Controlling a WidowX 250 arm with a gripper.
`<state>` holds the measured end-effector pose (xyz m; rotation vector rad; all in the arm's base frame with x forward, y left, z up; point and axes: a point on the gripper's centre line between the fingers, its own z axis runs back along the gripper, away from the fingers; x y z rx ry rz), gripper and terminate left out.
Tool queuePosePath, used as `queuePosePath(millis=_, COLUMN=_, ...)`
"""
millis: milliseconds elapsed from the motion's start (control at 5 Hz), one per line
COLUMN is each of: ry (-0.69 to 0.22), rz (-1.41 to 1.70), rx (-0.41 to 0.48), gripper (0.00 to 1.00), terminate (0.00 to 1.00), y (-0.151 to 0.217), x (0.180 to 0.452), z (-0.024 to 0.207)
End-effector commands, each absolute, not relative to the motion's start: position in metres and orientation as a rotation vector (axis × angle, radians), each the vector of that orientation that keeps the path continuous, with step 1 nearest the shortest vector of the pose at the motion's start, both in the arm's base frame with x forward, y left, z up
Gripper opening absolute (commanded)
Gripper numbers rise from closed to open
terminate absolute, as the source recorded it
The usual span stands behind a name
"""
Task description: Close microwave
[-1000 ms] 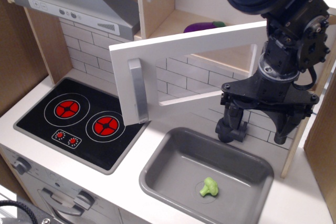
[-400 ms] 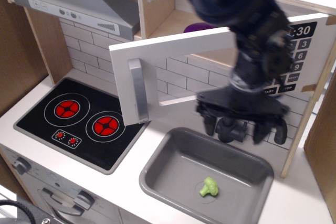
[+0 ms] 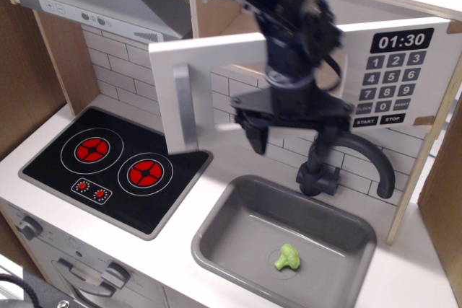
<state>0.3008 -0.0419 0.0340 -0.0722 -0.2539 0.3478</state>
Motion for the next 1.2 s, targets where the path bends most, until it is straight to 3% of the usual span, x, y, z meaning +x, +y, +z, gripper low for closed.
queuePosePath(millis=0, ry=-0.434, rz=0.283, rx=-0.080, gripper=1.00, terminate=0.00, y=-0.029, x=0.335, z=0.054)
queuePosePath(millis=400, ry=-0.558, rz=0.246, rx=-0.046, gripper=1.00, terminate=0.00, y=-0.025, x=0.371, z=0.046)
queuePosePath(millis=1000, ry=-0.591, rz=0.278, rx=-0.051, gripper=1.00, terminate=0.00, y=-0.018, x=0.394, z=0.052)
